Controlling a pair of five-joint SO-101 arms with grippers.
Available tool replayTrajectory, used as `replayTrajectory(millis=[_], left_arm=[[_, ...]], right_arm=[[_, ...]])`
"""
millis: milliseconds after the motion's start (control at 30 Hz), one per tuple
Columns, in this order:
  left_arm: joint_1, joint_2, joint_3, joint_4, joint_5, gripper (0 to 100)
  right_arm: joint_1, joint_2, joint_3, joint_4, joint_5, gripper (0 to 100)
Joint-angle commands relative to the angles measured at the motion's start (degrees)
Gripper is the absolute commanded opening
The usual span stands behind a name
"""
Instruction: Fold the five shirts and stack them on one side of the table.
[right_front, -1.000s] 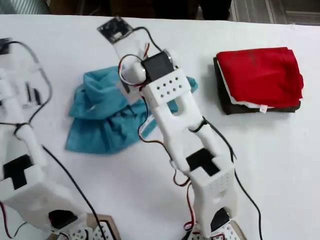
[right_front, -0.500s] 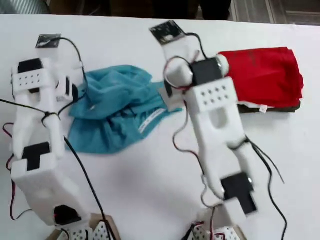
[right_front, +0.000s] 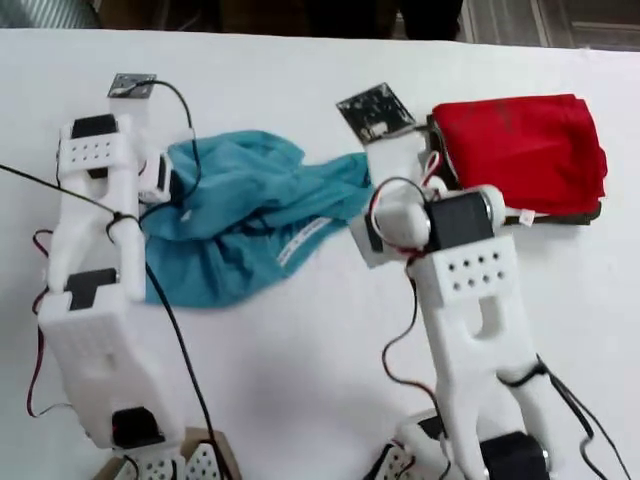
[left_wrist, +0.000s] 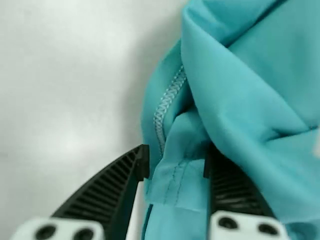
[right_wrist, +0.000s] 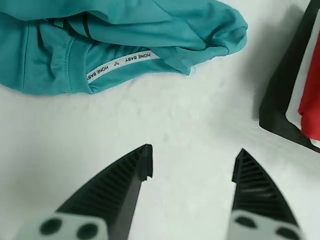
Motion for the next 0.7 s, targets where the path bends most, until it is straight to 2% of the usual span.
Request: replayTrajectory(millis=[0,133,233,300,567,667], left_arm=[[0.4,1.7,-4.6,-0.1,0.4,20],[0.4,4.5,-7.6,2.5,0.4,17],[0.2,4.7,-10.1,4.8,0.4,1],[0.1,4.7,-12.8,7.7,0.1,4],[-1.2,4.7,-33.9,25.8,-0.2,3],[-4.5,4.5,-40.7,26.9,-2.5,3]], right_arm=[[0.5,-5.1,2.5,-2.2,0.4,25.5],[0.5,-6.9,3.6,-3.2,0.4,25.5],[0.5,-6.9,3.7,-3.2,0.4,25.5],[0.5,-6.9,3.7,-3.3,0.4,25.5],[0.2,-6.9,9.3,-9.4,-0.2,25.5],[0.1,-6.9,13.2,-13.3,-0.2,25.5]])
